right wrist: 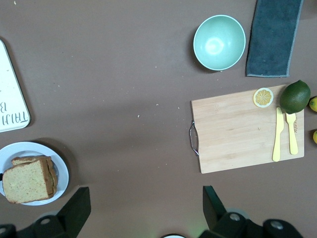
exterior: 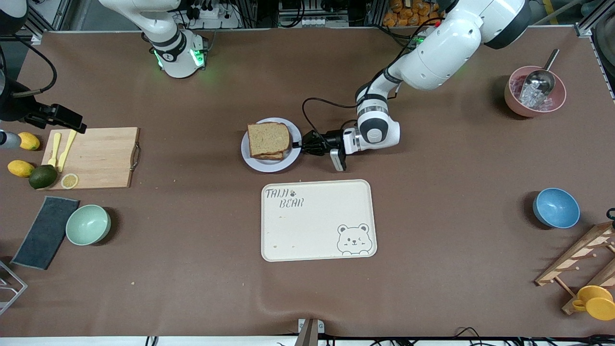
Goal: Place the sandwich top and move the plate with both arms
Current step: 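Close the left gripper on the plate rim, then slide the plate with the left gripper onto the bear tray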
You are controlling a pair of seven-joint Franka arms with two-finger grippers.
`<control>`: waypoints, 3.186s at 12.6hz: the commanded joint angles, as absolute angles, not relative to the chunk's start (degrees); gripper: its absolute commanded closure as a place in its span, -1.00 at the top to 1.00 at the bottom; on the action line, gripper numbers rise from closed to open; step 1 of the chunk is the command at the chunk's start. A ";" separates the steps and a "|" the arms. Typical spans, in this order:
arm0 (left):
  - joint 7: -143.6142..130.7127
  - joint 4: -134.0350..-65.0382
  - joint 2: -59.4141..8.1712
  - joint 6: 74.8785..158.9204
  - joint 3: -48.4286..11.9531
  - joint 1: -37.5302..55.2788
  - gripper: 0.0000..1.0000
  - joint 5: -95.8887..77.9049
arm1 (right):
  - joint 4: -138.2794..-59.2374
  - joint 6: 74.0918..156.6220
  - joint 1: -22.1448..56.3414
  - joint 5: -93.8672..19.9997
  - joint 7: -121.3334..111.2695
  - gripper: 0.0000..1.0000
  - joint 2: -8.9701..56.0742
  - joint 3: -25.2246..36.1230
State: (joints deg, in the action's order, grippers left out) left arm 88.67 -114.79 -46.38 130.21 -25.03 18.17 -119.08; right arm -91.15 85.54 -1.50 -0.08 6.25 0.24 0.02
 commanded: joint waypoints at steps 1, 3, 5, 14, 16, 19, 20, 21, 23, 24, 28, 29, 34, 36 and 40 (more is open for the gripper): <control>91.58 -113.20 -49.22 129.55 -24.87 18.90 -1.00 -122.16 | -90.70 84.90 -1.85 0.70 6.77 1.00 0.44 -0.35; 91.58 -113.12 -49.31 129.55 -24.87 18.98 -1.00 -122.43 | -90.62 84.90 -1.76 0.70 6.85 1.00 0.44 -0.35; 91.58 -113.12 -49.31 129.55 -24.87 19.42 -1.00 -124.62 | -90.53 84.90 -1.67 0.70 6.77 1.00 0.44 -0.35; 90.88 -113.20 -46.59 129.64 -29.09 17.85 -1.00 -130.52 | -90.61 84.29 -1.58 0.70 6.85 1.00 0.44 -0.35; 90.79 -113.64 -45.62 129.73 -30.84 15.31 -1.00 -130.61 | -90.53 84.20 -1.58 0.70 6.86 1.00 0.44 -0.35; 90.88 -113.91 -44.57 130.42 -34.36 10.12 -1.00 -130.43 | -90.70 84.29 -1.49 0.70 6.86 1.00 0.44 -0.44; 90.79 -113.99 -43.60 131.21 -34.37 9.50 -1.00 -130.43 | -90.70 84.29 -1.58 0.70 6.77 1.00 0.44 -0.44; 90.70 -113.99 -42.98 131.31 -34.37 8.10 -1.00 -129.99 | -90.62 84.20 -1.58 0.70 6.68 1.00 0.44 -0.44; 88.78 -115.04 -40.27 131.40 -34.63 4.93 -1.00 -129.46 | -90.62 84.29 -1.58 0.70 6.77 1.00 0.44 -0.44; 87.12 -115.22 -39.12 131.40 -34.54 4.14 -1.00 -128.24 | -90.62 84.20 -1.58 0.70 6.77 1.00 0.44 -0.44; 80.61 -115.05 -38.23 131.13 -34.63 -4.37 -1.00 -117.71 | -90.62 84.29 -1.58 0.70 6.77 1.00 0.53 -0.44; 79.12 -115.05 -38.23 130.96 -34.63 -6.22 -1.00 -115.34 | -90.53 84.29 -1.58 0.70 6.77 1.00 0.53 -0.44; 76.29 -115.57 -39.37 130.08 -34.54 -10.98 -1.00 -113.12 | -90.62 84.29 -1.58 0.70 6.77 1.00 0.53 -0.44; 76.20 -115.58 -40.60 130.08 -34.19 -12.03 -1.00 -113.12 | -90.70 84.29 -1.58 0.70 6.77 1.00 0.53 -0.44; 76.20 -116.28 -42.97 130.25 -33.40 -13.18 -1.00 -113.12 | -90.62 84.29 -1.50 0.70 6.77 1.00 0.53 -0.44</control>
State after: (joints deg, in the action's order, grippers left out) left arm 77.36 -115.90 -42.19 131.44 -33.08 -11.95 -113.90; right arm -91.15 84.82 -1.49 -0.08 6.25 0.35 -0.13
